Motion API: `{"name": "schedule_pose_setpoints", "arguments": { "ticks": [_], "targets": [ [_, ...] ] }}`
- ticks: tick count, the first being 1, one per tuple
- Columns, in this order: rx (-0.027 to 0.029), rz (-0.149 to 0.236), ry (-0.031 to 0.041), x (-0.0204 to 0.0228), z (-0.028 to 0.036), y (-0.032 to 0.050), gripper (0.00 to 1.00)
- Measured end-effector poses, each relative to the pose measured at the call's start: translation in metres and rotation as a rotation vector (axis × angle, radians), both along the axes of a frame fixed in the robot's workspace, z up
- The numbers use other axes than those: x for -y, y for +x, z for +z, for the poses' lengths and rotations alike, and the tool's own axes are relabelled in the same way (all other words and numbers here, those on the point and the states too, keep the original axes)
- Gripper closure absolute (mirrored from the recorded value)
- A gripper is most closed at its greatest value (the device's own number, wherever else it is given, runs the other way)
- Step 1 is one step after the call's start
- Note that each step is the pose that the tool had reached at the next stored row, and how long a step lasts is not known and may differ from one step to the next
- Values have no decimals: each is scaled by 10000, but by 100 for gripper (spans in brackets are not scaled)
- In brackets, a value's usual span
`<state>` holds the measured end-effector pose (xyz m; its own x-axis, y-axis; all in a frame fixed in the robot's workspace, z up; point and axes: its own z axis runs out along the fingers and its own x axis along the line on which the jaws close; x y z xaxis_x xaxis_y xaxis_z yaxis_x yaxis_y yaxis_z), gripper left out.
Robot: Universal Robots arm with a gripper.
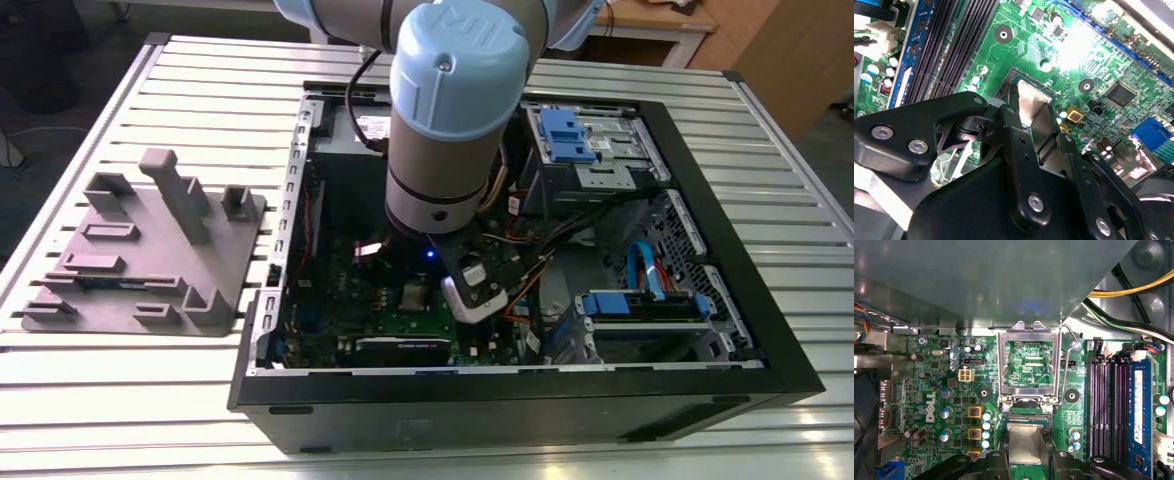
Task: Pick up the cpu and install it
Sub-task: 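Place the cpu into insertion slot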
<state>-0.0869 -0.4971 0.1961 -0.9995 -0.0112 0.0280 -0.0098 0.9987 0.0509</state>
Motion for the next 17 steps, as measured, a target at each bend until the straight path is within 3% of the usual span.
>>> {"name": "schedule_pose_setpoints", "arguments": {
  "ticks": [3, 4, 17],
  "targets": [
    [0, 0, 0, 0, 0, 1, 61],
    [0, 0, 0, 0, 0, 2, 55],
    [0, -152, 0, 0, -34, 2, 55]
  ]
}}
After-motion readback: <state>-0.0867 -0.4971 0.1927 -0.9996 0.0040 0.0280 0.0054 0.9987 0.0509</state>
